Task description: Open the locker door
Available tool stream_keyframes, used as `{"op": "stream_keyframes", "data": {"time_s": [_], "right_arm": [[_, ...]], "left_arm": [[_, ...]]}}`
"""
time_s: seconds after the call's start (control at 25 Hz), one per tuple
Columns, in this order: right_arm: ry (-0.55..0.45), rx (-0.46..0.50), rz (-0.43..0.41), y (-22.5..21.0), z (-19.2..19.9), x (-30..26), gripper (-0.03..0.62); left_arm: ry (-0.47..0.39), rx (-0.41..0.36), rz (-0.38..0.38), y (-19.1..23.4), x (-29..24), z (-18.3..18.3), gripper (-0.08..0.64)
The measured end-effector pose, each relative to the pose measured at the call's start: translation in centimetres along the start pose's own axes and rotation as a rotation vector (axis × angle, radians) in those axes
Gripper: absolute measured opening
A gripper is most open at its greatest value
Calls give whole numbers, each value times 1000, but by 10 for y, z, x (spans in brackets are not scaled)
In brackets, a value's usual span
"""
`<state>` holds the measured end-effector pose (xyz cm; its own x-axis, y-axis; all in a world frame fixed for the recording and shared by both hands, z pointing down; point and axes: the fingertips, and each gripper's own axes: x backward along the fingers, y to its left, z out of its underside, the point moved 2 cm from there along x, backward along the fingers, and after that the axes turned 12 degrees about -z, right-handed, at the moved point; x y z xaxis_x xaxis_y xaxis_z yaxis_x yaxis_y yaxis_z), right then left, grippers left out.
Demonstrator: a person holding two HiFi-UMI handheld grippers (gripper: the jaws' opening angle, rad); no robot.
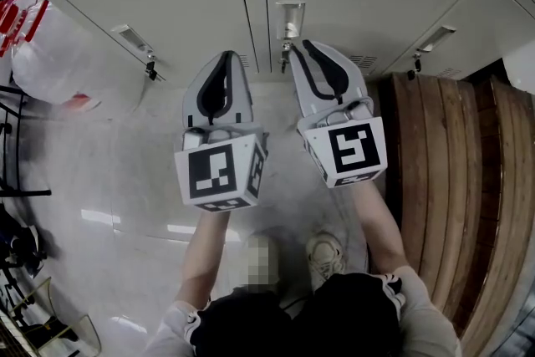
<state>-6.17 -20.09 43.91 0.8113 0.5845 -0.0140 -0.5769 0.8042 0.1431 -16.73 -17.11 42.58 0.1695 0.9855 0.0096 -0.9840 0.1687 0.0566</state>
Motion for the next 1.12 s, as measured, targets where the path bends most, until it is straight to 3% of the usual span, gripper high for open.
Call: {"op": "stream_keyframes", "data": {"time_s": [0.16, 0.32, 0.8, 0.96, 1.12], "right_arm": [[17, -28, -30, -5, 1, -19, 91], [43, -40, -30, -8, 9, -34, 122], [72, -87, -51, -16, 25, -53, 130], [75, -96, -61, -19, 28, -53, 130], [84, -92, -70, -19, 30, -56, 129]], "left_arm": [[-3, -11, 8, -2, -1, 2, 17], [-2, 28, 27, -2, -2, 5, 17], [37, 69, 40, 9, -6, 15, 20], [51, 86, 90, 2, -6, 18, 104], [55, 87, 100, -1, -5, 19, 106]]}}
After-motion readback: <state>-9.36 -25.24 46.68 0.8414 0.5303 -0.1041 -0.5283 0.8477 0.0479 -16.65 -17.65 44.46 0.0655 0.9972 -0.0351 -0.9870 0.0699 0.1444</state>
